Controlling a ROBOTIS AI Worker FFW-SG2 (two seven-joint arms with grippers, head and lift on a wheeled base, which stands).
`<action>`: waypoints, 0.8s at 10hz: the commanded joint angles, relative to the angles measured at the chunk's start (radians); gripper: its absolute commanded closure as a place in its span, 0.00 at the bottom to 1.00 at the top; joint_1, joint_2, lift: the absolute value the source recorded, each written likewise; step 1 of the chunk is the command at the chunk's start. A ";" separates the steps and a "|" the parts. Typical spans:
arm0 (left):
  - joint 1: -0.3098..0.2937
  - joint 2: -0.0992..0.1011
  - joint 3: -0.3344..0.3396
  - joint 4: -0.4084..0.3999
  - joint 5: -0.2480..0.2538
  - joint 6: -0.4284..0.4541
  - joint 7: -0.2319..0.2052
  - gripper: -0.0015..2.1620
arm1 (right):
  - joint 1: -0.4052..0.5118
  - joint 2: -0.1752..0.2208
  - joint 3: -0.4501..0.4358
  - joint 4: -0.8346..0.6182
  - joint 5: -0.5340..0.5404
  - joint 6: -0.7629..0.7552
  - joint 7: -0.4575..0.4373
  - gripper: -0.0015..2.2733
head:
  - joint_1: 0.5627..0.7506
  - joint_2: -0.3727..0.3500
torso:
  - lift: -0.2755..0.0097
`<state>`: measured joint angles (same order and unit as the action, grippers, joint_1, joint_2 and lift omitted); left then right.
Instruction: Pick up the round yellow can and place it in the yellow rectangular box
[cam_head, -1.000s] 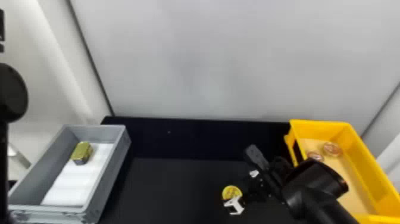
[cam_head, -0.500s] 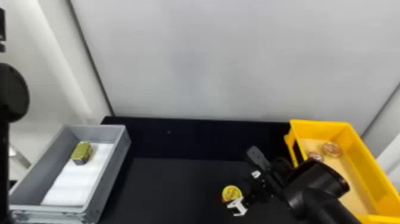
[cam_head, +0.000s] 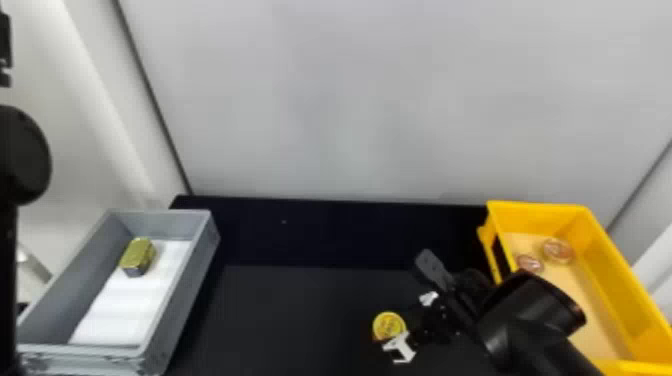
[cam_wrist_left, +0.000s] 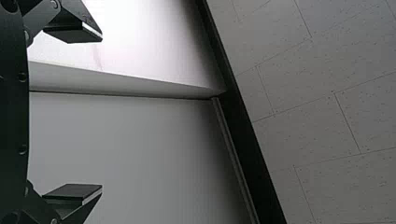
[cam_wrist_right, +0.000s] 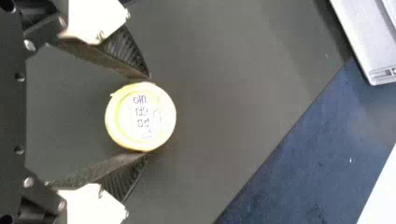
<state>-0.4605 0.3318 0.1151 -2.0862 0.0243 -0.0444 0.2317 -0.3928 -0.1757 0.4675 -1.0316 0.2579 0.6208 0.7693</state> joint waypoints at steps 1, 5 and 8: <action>0.000 0.000 0.000 0.000 0.000 0.000 0.000 0.06 | 0.002 -0.002 -0.002 -0.004 0.009 -0.001 -0.002 0.26 | 0.53 0.59 | 0.93; 0.000 0.000 0.002 0.000 0.000 0.000 0.000 0.06 | 0.008 -0.007 -0.016 -0.031 0.037 0.004 0.030 0.29 | 0.53 0.59 | 0.93; 0.006 0.004 0.002 -0.002 0.002 0.001 0.000 0.06 | 0.038 -0.010 -0.036 -0.111 0.048 0.062 0.044 0.29 | 0.53 0.59 | 0.93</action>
<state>-0.4576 0.3338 0.1167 -2.0862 0.0252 -0.0432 0.2317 -0.3699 -0.1831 0.4426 -1.0940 0.3000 0.6507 0.8100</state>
